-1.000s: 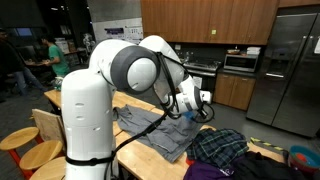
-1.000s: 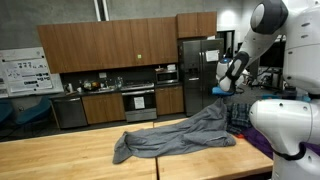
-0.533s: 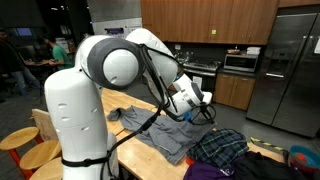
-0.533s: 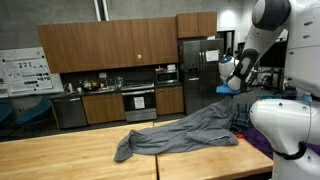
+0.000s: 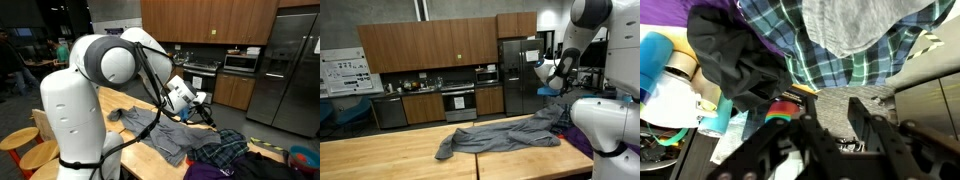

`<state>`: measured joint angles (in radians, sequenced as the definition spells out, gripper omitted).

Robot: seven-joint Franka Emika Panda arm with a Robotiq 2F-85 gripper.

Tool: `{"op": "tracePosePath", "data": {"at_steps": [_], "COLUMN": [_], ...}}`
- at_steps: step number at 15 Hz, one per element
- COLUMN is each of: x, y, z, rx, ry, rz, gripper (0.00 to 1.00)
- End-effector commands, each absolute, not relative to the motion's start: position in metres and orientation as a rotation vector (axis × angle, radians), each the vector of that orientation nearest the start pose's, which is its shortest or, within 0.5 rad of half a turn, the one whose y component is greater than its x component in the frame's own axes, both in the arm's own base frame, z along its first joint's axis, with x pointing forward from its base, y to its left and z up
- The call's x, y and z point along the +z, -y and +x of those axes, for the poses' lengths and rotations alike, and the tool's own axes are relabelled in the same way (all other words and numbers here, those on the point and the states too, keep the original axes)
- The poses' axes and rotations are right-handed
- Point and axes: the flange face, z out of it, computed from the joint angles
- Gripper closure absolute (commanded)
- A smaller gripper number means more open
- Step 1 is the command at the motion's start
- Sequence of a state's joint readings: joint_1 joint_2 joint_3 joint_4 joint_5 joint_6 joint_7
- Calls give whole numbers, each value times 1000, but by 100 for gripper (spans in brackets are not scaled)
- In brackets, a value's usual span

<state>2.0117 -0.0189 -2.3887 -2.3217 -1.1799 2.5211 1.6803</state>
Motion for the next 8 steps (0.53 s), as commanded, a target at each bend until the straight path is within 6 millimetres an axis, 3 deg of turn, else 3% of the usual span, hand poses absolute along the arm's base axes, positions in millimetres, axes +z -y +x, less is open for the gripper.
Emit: {"op": "tracePosePath", "data": {"at_steps": [1,5,8], "x": [343,319,295], "y": [169,122,81], "z": [487,481,464], "rx": [-1094,-1117,-1110], "ry": [-1823,-1518,-1178], "rz": [-2991,-3130,-3230], "gripper": [29,2,0]}}
